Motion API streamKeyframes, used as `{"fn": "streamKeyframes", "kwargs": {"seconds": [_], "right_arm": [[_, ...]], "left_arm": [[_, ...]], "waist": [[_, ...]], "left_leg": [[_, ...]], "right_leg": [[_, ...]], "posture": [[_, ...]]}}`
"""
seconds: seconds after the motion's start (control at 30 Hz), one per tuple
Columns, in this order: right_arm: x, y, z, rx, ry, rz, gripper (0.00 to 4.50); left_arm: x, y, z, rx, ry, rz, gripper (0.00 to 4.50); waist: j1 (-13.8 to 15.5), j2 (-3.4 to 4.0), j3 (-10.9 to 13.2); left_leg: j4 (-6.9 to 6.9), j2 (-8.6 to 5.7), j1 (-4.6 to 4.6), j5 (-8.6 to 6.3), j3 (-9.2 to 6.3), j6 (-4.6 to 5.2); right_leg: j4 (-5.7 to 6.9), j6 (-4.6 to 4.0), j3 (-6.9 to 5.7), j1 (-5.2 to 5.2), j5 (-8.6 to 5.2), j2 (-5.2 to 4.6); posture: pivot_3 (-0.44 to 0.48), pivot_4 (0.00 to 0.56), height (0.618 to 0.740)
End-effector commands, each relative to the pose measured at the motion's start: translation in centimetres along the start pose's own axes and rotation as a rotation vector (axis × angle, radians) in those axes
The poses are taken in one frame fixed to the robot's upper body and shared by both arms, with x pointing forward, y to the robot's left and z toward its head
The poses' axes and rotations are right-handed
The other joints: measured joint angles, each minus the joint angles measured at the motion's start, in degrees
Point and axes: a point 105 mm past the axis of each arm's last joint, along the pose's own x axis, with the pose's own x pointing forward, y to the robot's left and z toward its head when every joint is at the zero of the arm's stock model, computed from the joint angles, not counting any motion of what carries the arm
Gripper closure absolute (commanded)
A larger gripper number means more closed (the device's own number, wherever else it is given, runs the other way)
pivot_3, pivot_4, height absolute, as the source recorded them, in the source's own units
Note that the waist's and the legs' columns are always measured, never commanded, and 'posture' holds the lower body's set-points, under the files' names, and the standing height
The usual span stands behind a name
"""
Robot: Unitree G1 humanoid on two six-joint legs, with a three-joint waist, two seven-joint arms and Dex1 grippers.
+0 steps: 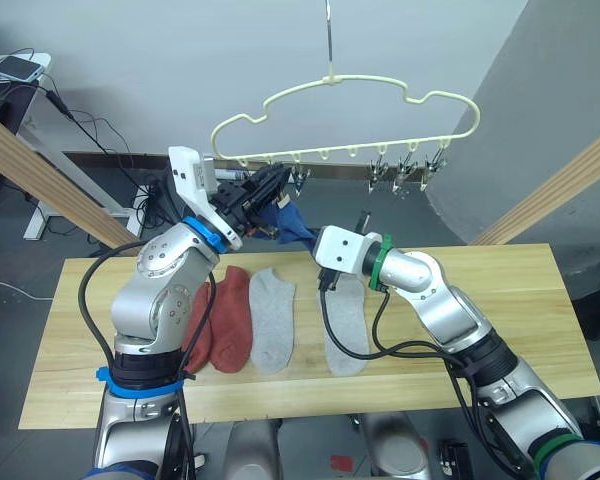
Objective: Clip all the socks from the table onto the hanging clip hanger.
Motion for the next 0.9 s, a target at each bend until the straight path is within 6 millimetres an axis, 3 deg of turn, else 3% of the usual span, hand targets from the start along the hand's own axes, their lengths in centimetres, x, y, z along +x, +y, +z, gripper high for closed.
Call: {"fn": "streamKeyframes", "kwargs": {"seconds": [0.03,0.53,0.9], "right_arm": [[-0.18,-1.42,1.34,-0.028,-0.056,-0.06,4.5],[0.16,-1.57,1.57,-0.007,-0.069,-0.083,4.5],[-0.78,-0.89,0.93,0.075,-0.104,-0.133,4.5]], "left_arm": [[0.0,-0.51,1.87,0.049,-0.06,-0.033,4.3],[-0.02,-0.3,2.0,0.052,-0.054,-0.041,4.3],[0.23,-0.24,2.1,0.052,-0.059,-0.052,4.3]], "waist": [[-0.01,0.0,0.0],[-0.04,0.0,0.0],[-0.08,0.0,0.0]], "left_leg": [[0.0,0.0,0.0,0.0,0.0,0.0],[0.04,0.0,0.0,0.0,0.0,0.0],[0.06,0.01,-0.01,0.0,0.01,0.0]], "right_leg": [[0.0,0.0,0.0,0.0,0.0,0.0],[0.02,-0.01,0.0,0.0,0.01,0.0],[0.03,-0.02,0.0,0.0,0.01,-0.01]], "posture": [[-0.266,0.358,0.732],[-0.278,0.353,0.732],[-0.282,0.35,0.732]]}}
